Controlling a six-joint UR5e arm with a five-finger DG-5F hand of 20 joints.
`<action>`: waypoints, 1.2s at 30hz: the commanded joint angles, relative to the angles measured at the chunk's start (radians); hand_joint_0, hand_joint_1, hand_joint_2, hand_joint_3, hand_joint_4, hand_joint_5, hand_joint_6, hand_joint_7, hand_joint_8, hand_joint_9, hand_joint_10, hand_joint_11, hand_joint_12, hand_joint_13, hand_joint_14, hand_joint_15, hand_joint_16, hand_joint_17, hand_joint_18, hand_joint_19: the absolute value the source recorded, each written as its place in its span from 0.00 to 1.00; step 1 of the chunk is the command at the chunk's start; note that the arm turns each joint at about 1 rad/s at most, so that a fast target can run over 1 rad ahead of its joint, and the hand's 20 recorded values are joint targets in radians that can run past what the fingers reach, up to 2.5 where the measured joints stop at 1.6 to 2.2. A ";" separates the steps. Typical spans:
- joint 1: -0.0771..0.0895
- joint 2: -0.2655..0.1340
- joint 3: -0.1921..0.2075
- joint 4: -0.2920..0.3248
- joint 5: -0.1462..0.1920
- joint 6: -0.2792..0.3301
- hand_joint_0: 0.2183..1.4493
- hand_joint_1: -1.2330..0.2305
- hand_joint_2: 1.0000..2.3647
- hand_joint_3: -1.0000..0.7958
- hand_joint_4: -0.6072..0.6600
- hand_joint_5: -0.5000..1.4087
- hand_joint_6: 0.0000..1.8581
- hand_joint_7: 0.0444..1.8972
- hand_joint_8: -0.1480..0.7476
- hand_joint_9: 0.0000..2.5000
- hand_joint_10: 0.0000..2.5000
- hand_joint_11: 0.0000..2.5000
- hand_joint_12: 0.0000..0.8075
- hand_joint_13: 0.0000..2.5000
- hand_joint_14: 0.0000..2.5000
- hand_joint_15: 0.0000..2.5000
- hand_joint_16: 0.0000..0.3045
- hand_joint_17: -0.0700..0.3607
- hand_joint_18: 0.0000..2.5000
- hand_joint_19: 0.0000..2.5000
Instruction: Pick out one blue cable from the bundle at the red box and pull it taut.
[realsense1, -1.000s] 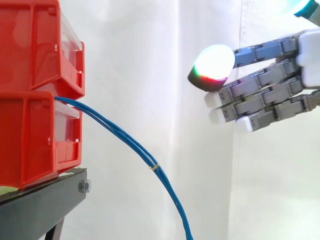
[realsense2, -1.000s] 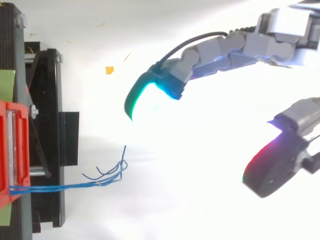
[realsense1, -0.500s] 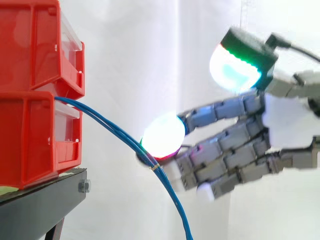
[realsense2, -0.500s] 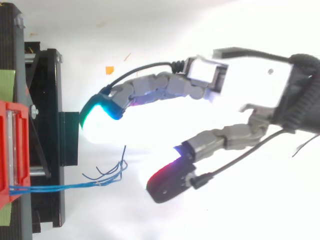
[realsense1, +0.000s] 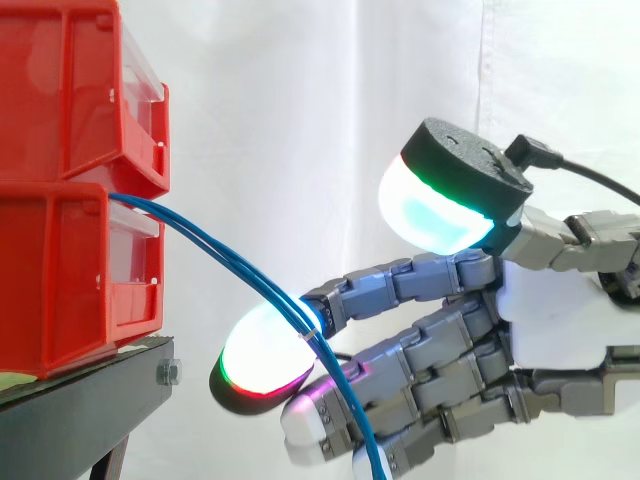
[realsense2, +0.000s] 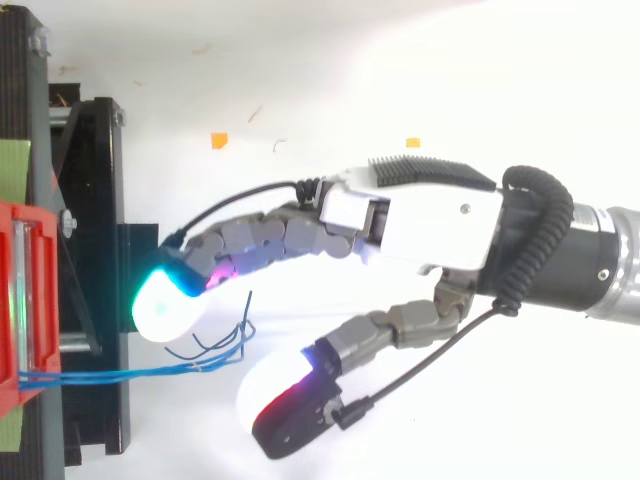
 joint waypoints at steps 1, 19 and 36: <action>0.004 -0.019 0.000 0.007 -0.029 0.015 0.18 0.42 0.00 0.28 0.61 0.16 0.27 0.34 0.44 0.24 0.00 0.09 0.41 0.17 0.00 0.04 0.19 0.46 0.12 0.24; 0.007 -0.064 0.017 0.081 -0.078 0.121 0.24 0.41 0.00 0.28 0.62 0.18 0.27 0.40 0.44 0.33 0.01 0.15 0.39 0.28 0.00 0.11 0.17 0.43 0.18 0.29; -0.004 -0.064 0.022 0.082 -0.105 0.137 0.31 0.43 0.01 0.33 0.61 0.21 0.27 0.50 0.44 0.38 0.01 0.17 0.37 0.32 0.01 0.14 0.16 0.41 0.21 0.31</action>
